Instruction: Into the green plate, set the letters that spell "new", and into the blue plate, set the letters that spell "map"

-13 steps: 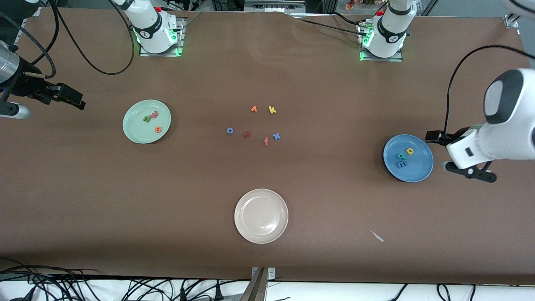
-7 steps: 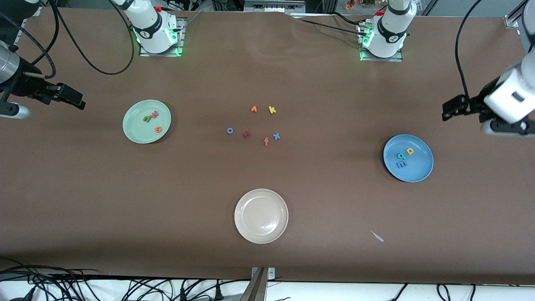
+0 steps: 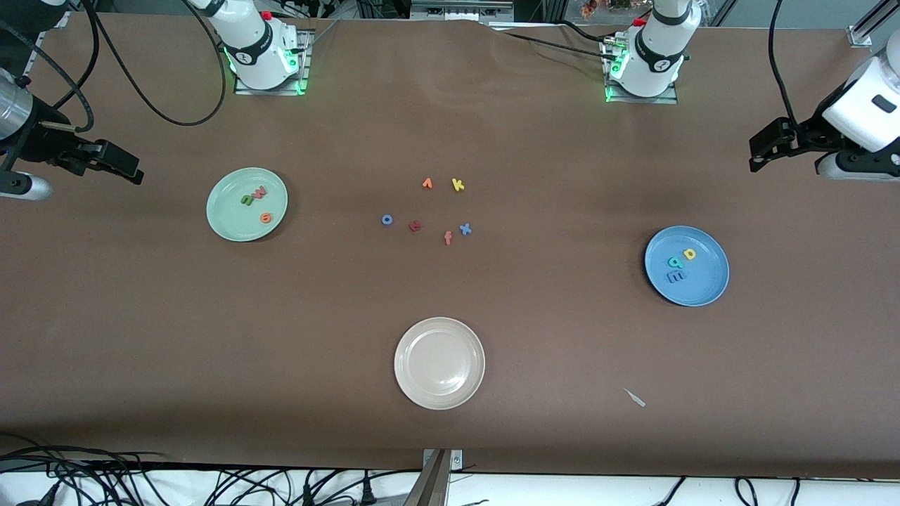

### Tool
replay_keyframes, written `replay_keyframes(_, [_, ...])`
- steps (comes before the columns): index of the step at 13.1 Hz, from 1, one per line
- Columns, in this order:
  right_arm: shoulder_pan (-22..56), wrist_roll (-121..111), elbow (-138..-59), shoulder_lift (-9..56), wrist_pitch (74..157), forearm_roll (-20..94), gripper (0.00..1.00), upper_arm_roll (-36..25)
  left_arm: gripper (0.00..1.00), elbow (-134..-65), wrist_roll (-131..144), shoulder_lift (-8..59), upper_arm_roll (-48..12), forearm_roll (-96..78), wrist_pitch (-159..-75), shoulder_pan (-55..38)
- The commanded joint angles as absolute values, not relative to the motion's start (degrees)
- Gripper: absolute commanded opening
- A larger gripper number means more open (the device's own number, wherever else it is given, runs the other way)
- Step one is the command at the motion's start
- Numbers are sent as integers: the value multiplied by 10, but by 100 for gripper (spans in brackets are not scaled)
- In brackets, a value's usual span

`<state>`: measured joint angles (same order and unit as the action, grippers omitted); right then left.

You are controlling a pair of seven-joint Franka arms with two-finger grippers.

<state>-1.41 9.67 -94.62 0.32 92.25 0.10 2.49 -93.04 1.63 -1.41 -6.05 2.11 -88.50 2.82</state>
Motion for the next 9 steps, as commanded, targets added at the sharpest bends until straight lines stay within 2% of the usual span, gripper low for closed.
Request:
replay_keyframes(1, [-19, 103, -953, -5, 922, 3, 100, 29, 100, -950, 11, -30, -40, 11, -889, 20])
replay_keyframes(9, [-19, 103, -953, -4, 922, 3, 100, 29, 100, -947, 6, -17, -42, 7, -889, 32])
